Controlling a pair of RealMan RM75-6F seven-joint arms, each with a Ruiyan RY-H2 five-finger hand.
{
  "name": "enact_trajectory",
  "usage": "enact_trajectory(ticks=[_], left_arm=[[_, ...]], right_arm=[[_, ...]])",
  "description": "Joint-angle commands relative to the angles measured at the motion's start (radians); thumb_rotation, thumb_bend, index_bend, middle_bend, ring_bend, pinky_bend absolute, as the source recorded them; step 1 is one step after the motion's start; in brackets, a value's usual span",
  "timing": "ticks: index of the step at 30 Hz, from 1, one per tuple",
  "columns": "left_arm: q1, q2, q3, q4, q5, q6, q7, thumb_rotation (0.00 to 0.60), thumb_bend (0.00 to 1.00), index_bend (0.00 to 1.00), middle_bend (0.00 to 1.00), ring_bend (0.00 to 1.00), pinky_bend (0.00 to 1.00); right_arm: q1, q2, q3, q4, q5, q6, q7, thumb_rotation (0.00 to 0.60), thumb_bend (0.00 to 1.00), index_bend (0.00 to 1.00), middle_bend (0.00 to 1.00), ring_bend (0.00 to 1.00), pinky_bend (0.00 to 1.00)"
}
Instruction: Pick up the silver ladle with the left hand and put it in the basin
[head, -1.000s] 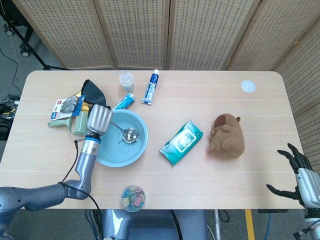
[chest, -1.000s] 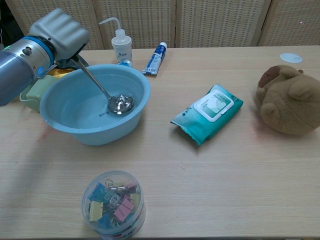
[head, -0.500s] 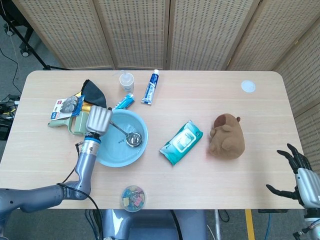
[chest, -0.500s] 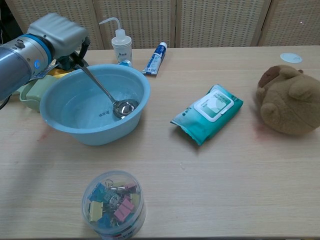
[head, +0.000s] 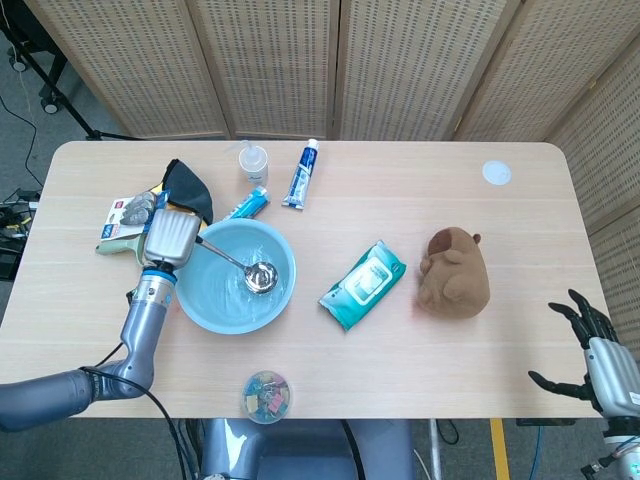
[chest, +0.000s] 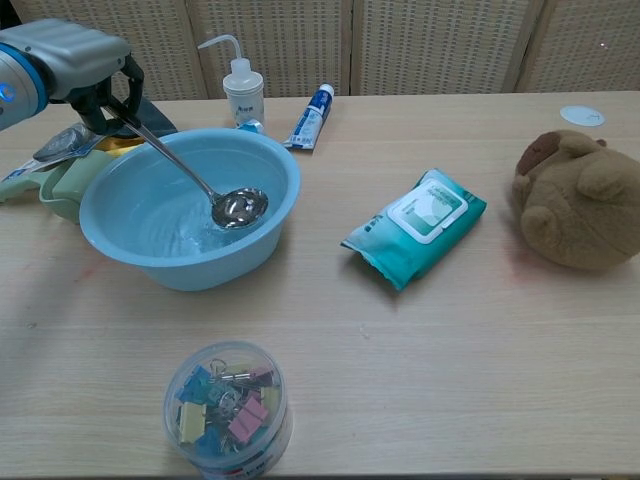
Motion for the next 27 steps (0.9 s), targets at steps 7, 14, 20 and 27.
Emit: enact_trajectory(ticks=[7,14,20,27], left_arm=[[0.025,0.097,-0.014,-0.098,-0.010,-0.011,-0.066,0.600,0.49,0.85,0.90,0.91,0.95],[0.030,0.168,-0.010,-0.178,-0.015,0.005,-0.078,0.600,0.49,0.85,0.90,0.91,0.95],[0.027,0.211,-0.003,-0.222,-0.030,0.021,-0.071,0.600,0.49,0.85,0.90,0.91,0.95],[0.015,0.237,0.007,-0.238,-0.047,0.039,-0.053,0.600,0.49,0.85,0.90,0.91,0.95]], right_arm=[[0.004,-0.010,-0.003,0.003,0.005,-0.009,-0.014,0.600,0.00,0.15,0.00,0.00,0.00],[0.003,-0.017,-0.005,-0.004,0.003,-0.007,-0.033,0.600,0.00,0.15,0.00,0.00,0.00],[0.003,-0.019,-0.004,-0.004,0.006,-0.007,-0.036,0.600,0.00,0.15,0.00,0.00,0.00],[0.004,-0.020,-0.003,-0.002,0.009,-0.009,-0.038,0.600,0.00,0.15,0.00,0.00,0.00]])
